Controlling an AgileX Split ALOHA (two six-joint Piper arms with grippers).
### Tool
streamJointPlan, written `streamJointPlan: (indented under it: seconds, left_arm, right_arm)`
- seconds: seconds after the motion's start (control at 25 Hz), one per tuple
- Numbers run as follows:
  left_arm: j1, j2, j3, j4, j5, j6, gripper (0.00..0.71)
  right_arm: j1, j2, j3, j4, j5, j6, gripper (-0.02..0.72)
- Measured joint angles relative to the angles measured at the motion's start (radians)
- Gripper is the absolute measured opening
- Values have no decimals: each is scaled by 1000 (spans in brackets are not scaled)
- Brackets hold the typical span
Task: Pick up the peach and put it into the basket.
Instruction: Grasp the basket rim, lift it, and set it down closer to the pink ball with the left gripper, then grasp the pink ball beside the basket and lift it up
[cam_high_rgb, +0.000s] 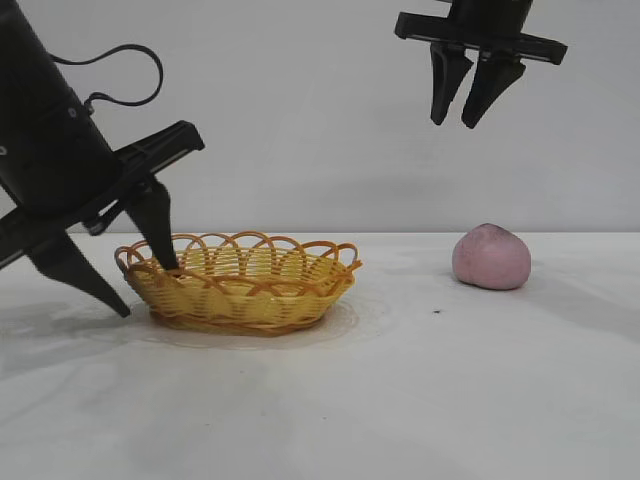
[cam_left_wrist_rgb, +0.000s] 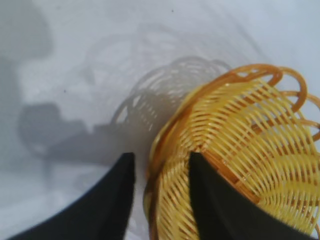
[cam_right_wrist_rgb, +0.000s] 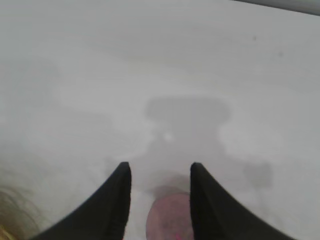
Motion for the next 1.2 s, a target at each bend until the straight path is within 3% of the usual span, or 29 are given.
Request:
streamJointPlan:
  seconds: [0.28, 0.4, 0.6, 0.84, 0.96, 1.0, 1.08, 1.2]
  left_arm:
    - [0, -68, 61, 34, -15, 2, 387]
    - [0, -146, 85, 103, -37, 88, 387]
    - [0, -301, 71, 168, -110, 491, 387]
    - [0, -342, 65, 5, -438, 1083, 387]
    - [7, -342, 65, -4, -521, 1194, 387]
    - [17, -342, 65, -4, -521, 1204, 321]
    - [48, -342, 65, -4, -449, 1209, 262]
    - [113, -342, 65, -4, -200, 1131, 279]
  right_arm:
    - [0, 0, 0, 8, 0, 0, 281]
    - [0, 0, 0, 21, 0, -12, 281]
    - [0, 0, 0, 25, 0, -14, 281]
    - [0, 0, 0, 43, 8, -14, 281]
    - [0, 0, 0, 47, 9, -14, 281]
    - [0, 0, 0, 47, 9, -14, 281]
    - [0, 0, 0, 50, 14, -14, 281]
    - [0, 0, 0, 50, 22, -18, 281]
